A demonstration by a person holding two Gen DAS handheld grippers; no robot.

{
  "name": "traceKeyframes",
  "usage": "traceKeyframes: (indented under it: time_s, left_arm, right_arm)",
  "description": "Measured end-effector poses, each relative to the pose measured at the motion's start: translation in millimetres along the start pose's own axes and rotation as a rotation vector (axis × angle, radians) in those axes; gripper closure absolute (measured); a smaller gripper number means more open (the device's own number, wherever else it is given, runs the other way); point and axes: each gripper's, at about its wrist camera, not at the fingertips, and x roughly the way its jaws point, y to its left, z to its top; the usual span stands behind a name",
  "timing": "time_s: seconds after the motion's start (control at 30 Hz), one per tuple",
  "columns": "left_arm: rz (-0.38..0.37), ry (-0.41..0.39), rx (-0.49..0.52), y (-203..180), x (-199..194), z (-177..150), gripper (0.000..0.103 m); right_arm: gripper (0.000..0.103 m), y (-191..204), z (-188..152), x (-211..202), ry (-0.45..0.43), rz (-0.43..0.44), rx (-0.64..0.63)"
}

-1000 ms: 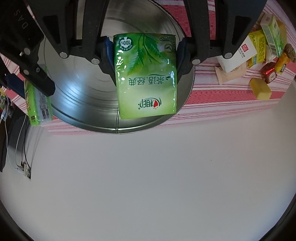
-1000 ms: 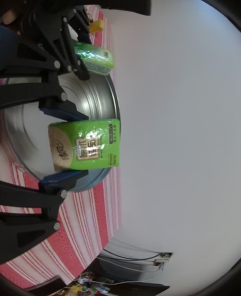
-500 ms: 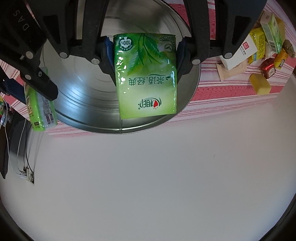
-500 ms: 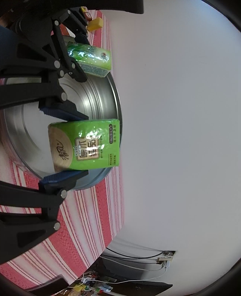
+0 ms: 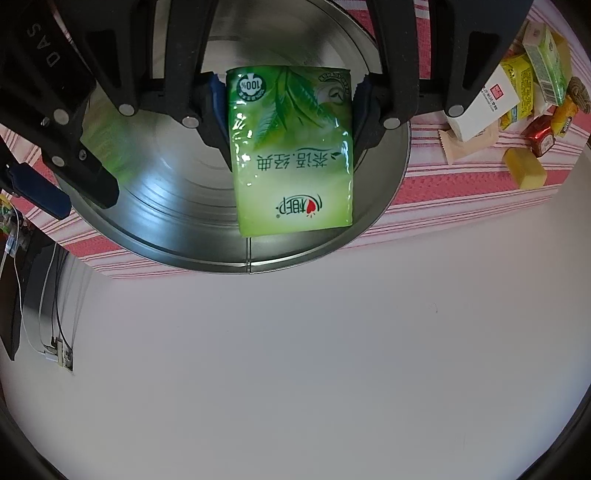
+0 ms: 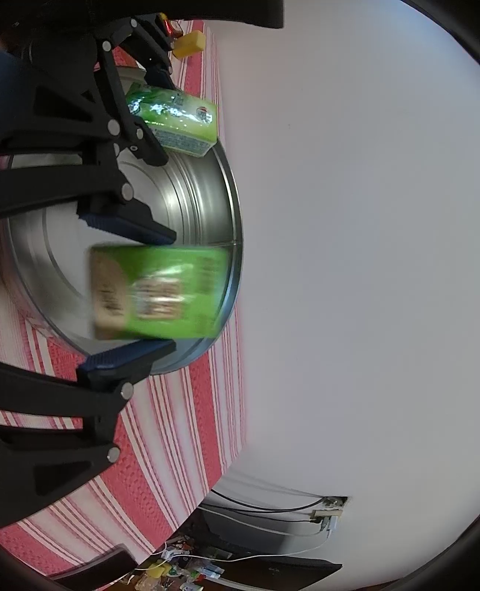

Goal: Organize objects
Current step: 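Carry both green tissue packs over the metal tin and open both tools, then withdraw both open tools from the tin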

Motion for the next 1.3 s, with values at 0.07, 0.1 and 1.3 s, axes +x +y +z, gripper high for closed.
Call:
traceKeyframes:
  time_s: [0.07,0.1,1.3]
  left_arm:
    - [-0.006,0.000,0.000,3,-2,-2,0.048]
    - [-0.007,-0.003,-0.001,5,-3,-4,0.048]
    - [0.140,-0.106,-0.115,9,-25,12,0.018]
  right_arm:
    - [0.050,-1,0,1,0.006,0.002,0.002]
    - [0.050,0,0,1,0.008,0.002,0.002]
    - [0.022,-15,5,-13,-0.150,-0.051,0.077]
